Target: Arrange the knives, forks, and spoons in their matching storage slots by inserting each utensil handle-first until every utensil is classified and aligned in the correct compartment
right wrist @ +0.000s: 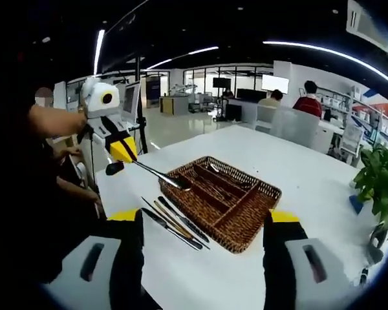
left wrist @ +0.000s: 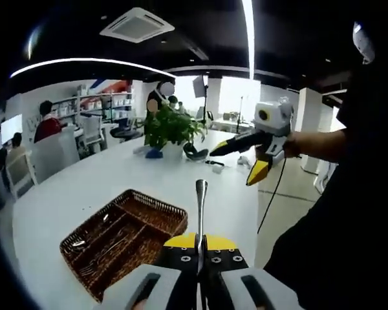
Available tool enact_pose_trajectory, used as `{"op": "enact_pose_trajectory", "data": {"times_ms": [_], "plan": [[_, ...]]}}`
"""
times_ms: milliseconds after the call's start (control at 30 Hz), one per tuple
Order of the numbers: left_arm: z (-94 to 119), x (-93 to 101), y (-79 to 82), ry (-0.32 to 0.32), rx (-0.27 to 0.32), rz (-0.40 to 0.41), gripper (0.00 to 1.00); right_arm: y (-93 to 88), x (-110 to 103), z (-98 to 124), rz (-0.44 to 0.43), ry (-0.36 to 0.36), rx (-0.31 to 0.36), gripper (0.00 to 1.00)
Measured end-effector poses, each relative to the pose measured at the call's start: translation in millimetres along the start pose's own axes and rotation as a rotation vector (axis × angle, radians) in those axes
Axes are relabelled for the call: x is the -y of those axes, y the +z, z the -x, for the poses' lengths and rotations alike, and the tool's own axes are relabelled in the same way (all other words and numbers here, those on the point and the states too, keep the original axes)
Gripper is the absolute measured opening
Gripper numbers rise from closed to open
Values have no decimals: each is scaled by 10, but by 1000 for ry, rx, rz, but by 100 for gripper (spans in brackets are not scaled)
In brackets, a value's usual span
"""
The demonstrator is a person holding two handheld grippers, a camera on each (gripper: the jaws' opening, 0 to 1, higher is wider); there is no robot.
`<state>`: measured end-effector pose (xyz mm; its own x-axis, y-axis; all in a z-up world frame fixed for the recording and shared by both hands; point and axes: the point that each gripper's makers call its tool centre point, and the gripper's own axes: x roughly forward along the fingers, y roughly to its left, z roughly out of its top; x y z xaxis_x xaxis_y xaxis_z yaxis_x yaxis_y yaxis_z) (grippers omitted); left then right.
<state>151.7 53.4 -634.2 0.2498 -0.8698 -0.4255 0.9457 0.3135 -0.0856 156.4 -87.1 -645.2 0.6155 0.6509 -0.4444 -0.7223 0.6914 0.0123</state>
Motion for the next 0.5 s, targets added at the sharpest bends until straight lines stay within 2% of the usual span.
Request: {"op": "enact_pose_trajectory", "data": {"times_ms": [67,167,267,500], "plan": [[-21,47,90,-7,27,5,0,-33,-97,-60,-13,44,-9,50],[-40,104,189,-20,64,19,0,-49,-312,-163,-4,141,-29,36],[-52,152,243,-31,84,27,0,13,-443,-229,25,184,-28,23],[-67,189,258,-40,90,35,0,262,-469,-283,5,213,44,31]]}}
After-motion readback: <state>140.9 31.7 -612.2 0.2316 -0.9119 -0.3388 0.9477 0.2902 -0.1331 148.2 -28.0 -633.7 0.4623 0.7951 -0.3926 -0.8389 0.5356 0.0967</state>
